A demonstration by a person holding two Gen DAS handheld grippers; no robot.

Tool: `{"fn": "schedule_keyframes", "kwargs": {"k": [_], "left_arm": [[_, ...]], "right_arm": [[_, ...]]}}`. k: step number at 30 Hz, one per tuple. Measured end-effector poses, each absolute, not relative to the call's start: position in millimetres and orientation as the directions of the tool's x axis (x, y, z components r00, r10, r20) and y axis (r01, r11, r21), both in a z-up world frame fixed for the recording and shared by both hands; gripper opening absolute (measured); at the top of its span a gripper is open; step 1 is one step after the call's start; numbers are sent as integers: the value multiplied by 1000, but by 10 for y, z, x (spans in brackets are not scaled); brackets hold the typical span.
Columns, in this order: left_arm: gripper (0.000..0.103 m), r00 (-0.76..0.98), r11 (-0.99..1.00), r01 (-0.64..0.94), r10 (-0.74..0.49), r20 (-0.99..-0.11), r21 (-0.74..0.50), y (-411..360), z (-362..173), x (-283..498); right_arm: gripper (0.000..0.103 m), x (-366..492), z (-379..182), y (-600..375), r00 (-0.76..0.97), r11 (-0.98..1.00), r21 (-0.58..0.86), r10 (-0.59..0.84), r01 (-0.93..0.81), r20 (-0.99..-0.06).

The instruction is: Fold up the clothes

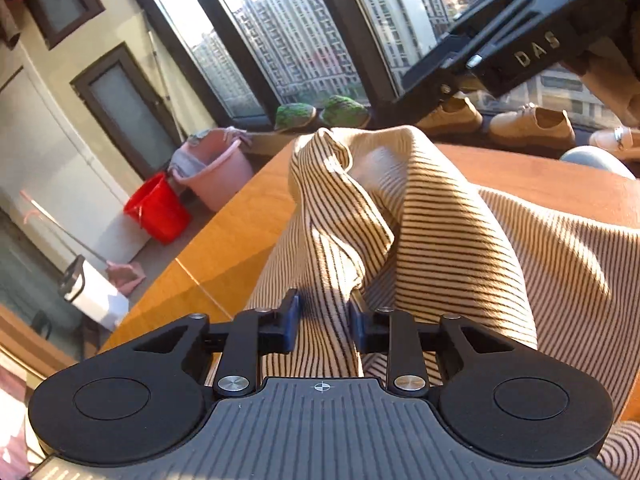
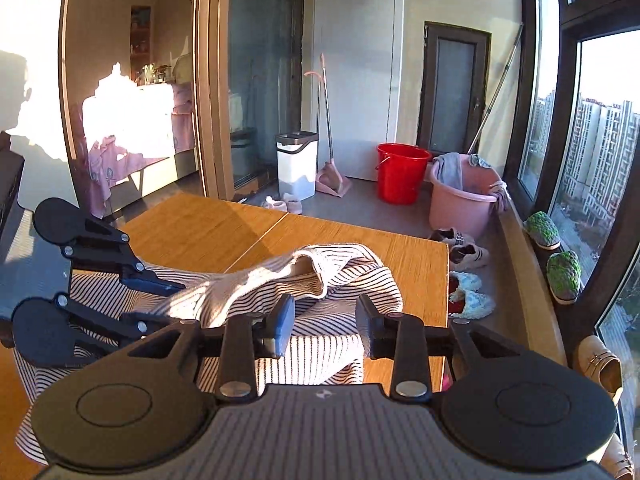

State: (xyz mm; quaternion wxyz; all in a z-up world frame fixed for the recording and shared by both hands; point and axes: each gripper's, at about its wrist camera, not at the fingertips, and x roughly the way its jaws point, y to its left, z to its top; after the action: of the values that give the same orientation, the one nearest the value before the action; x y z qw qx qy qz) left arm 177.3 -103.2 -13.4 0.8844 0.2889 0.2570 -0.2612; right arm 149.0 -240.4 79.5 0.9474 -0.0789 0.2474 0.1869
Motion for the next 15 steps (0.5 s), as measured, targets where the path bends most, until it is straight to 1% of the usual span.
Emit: {"fn": "schedule_keyframes", "kwargs": {"k": [2,3,4,7,11,12,15], "left_arm": [[21,765,740,562,-294,-573,370,-868,-6,1893],[19,781,758,537,-280,-558,370,-785,48,1948],[19,790,775,517,-268,-552,364,-706,83,1998],[18,802,813,472,-235,-548,341,-505,123,2112],[18,795,836,445,-203,-572,320,-351,45,2257],[18,791,838,443,-199,-578,318,-336,14,2279],[18,782,854,423,-175,-599,303,-232,-76,2366]], "right_arm": [[39,1559,813,-2395,829,909,-135,289,-395,-480],[45,1606,819,-2372,837,899,-176,281,-400,-470],[47,1652,824,-2346,842,889,-205,281,-409,-461],[47,1873,805,-2201,835,855,-261,294,-447,-465],[47,2306,647,-1811,770,776,-317,315,-546,-555],[49,2444,592,-1735,748,759,-318,314,-568,-585],[51,2895,448,-1665,698,788,-253,287,-562,-657]]}}
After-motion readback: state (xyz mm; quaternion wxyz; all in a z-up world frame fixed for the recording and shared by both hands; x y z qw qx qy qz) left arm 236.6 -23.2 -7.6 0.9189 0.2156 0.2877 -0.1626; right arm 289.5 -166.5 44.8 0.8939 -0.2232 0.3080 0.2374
